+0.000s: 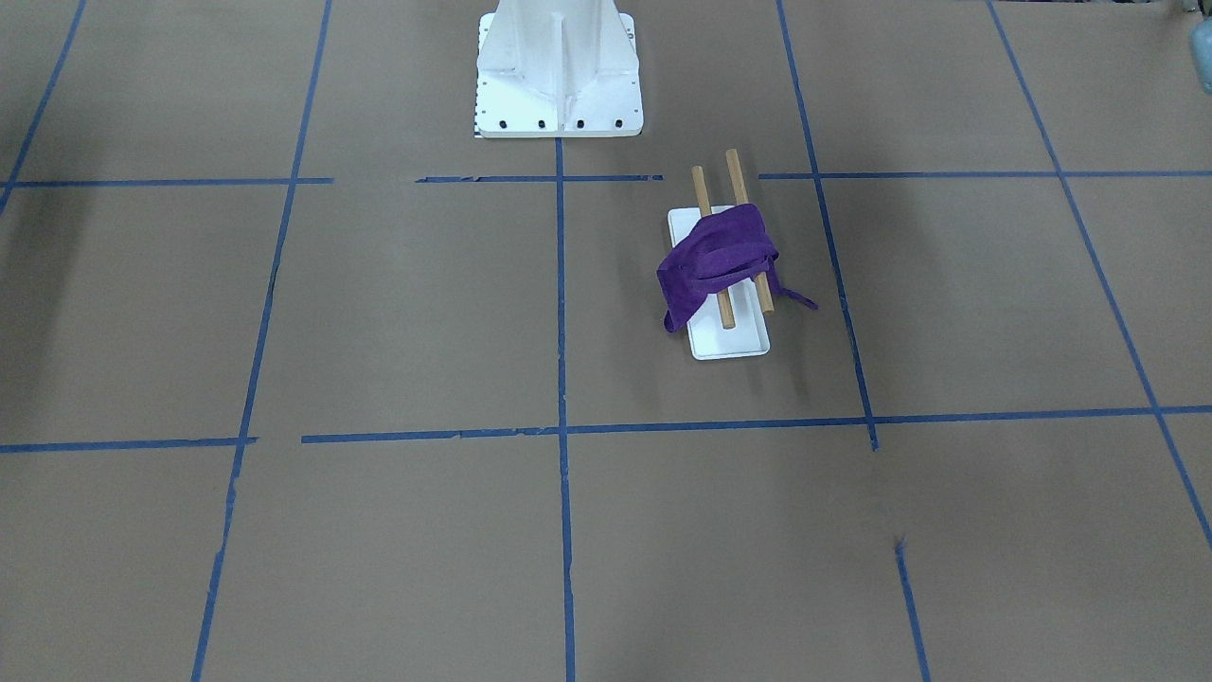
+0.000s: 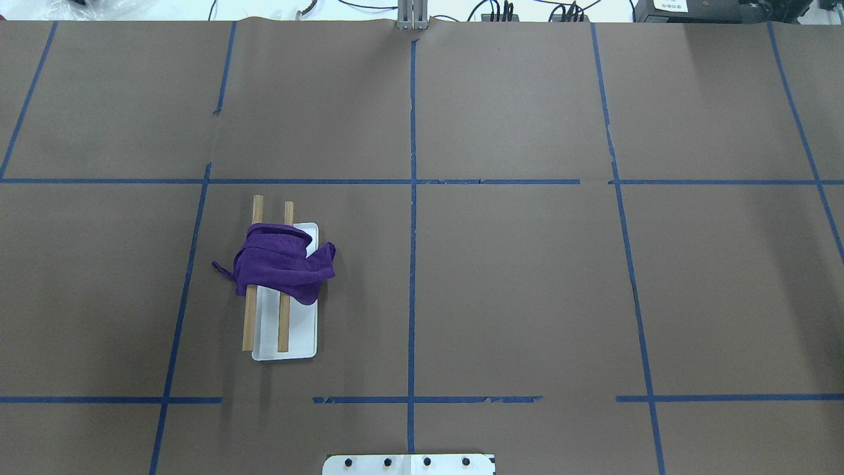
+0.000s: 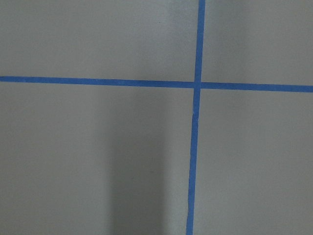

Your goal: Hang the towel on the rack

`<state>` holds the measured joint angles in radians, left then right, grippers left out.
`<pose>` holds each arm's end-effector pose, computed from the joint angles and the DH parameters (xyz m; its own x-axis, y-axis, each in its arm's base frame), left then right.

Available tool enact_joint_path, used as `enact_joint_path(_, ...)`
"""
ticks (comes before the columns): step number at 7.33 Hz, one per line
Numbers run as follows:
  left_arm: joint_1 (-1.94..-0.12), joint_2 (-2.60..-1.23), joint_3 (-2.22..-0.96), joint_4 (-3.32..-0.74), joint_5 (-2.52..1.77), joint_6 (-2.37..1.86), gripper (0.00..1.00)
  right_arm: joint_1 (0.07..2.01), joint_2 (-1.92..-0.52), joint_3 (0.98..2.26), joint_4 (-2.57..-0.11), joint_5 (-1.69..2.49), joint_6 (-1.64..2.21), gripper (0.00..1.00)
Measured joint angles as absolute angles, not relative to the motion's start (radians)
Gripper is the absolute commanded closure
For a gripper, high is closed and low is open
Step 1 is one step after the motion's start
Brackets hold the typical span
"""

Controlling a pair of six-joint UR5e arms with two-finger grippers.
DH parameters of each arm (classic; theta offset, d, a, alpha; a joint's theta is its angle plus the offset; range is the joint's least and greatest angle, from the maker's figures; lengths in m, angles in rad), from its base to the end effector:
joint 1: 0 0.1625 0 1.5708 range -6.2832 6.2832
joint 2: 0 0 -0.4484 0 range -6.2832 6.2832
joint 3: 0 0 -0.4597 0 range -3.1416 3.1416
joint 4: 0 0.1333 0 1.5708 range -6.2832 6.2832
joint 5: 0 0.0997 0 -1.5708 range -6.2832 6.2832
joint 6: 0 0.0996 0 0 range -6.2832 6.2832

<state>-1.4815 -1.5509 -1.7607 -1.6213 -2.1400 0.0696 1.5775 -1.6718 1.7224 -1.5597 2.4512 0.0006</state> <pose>-0.0294 -0.5647 0.5931 0.8204 0.2597 -0.5094 -0.1444 0.9562 0.2548 0.0600 -0.5169 0.6425 0.6371 -0.0427 0.7696 -0.0071 0.9981 0.0612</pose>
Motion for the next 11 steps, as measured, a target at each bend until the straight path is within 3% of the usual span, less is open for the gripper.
enact_joint_path(5, -1.561, -1.57, -1.656, -1.449, -2.288, 0.209, 0.0, 1.577, -1.673, 1.727, -1.56, 2.453, 0.003, 0.0)
enact_joint_path(11, -1.576, -1.578, -1.653, -1.384, -2.35, 0.227, 0.0, 1.577, -1.691, 1.741, -1.558, 2.449, 0.002, 0.0)
